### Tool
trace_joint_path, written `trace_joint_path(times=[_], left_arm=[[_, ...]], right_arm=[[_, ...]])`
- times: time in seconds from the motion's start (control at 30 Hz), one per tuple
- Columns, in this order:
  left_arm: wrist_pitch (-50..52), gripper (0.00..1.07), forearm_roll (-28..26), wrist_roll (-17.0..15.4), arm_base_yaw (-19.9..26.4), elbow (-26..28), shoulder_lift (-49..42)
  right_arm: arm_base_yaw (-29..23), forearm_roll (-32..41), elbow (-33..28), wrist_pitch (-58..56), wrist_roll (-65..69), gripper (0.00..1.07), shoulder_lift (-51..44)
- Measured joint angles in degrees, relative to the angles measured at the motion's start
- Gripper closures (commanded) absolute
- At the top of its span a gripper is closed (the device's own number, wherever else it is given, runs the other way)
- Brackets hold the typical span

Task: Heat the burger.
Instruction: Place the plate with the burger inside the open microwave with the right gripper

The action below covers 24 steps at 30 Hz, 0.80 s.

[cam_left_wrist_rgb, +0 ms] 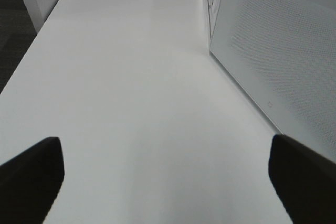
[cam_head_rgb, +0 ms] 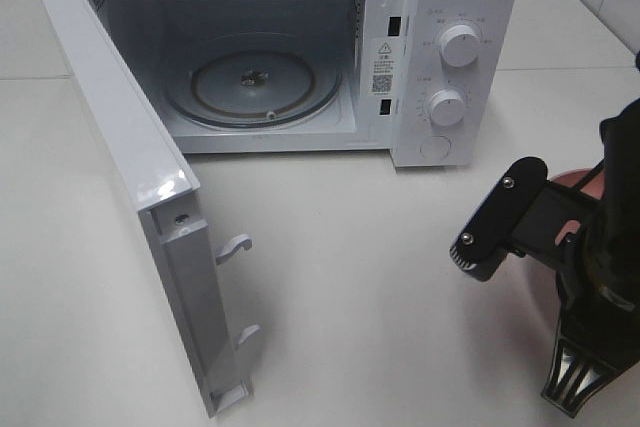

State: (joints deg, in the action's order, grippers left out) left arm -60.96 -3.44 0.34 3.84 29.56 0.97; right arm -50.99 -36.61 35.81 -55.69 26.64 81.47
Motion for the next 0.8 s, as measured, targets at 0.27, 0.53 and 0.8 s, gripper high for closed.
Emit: trace_joint_path(times=[0.27, 0.53, 0.8], left_arm=[[0.0, 0.09, 0.0, 0.0, 0.0, 0.0, 0.0], [0.0, 0.09, 0.0, 0.0, 0.0, 0.0, 0.0], [0.0, 0.09, 0.0, 0.0, 0.0, 0.0, 0.0]], right_arm=[[-1.1, -0.8, 0.0, 0.0, -0.6, 1.06, 0.0], [-1.1, -5.9, 0.0, 0.3, -3.1, 1.06, 0.0], [-1.1, -6.9, 0.0, 6.2, -10.2, 1.05, 0.0]])
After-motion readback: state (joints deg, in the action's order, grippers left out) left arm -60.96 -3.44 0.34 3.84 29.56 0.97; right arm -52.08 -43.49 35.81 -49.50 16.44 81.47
